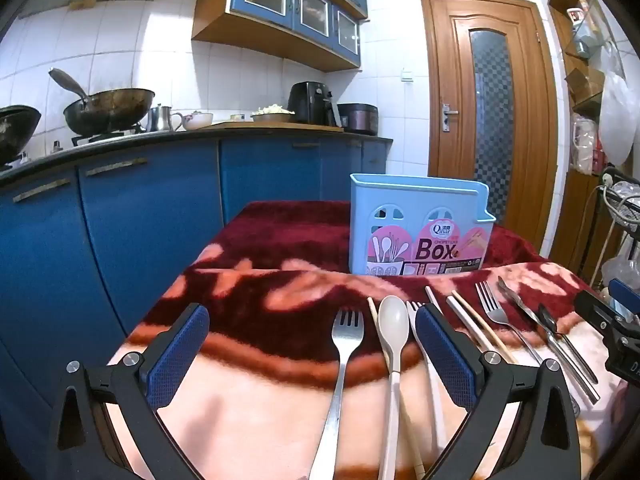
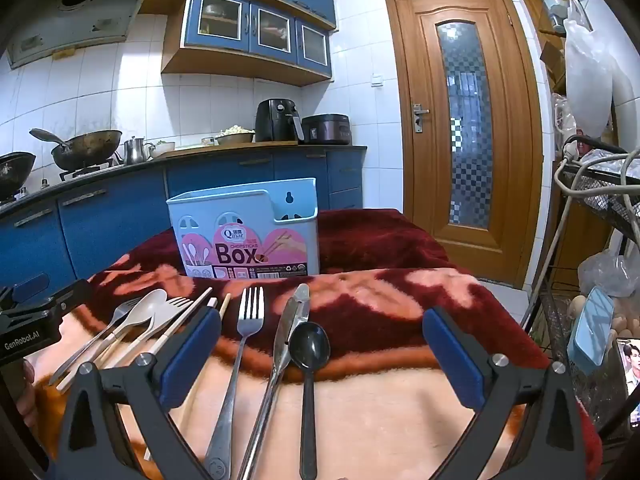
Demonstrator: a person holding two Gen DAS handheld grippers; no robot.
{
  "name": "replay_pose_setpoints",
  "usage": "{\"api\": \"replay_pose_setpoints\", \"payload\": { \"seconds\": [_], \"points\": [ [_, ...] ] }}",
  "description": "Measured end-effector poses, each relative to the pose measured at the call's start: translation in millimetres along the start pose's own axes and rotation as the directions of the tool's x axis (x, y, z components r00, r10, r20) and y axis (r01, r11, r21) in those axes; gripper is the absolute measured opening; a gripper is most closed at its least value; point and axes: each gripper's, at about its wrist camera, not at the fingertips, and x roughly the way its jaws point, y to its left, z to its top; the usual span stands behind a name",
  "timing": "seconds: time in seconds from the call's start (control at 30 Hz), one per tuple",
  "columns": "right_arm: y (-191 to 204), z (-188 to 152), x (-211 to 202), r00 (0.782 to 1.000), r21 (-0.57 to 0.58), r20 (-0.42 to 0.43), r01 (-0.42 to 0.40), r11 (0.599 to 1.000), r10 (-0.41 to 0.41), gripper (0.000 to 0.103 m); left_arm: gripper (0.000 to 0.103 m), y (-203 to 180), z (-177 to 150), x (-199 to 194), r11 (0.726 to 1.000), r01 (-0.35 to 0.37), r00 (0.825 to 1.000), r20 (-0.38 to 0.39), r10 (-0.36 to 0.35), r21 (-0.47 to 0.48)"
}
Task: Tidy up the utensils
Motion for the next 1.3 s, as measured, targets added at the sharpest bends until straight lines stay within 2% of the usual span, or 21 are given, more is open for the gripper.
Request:
{"api": "replay_pose_setpoints", "payload": {
  "seconds": [1.3],
  "points": [
    [-0.1,0.2,-1.3,1.0,0.004,0.005,0.0,1.0,0.0,0.103,0.102,-0.1,-0.1,-0.4,1.0,-0.003,1.0,0.009,0.003,0.006]
  ]
}}
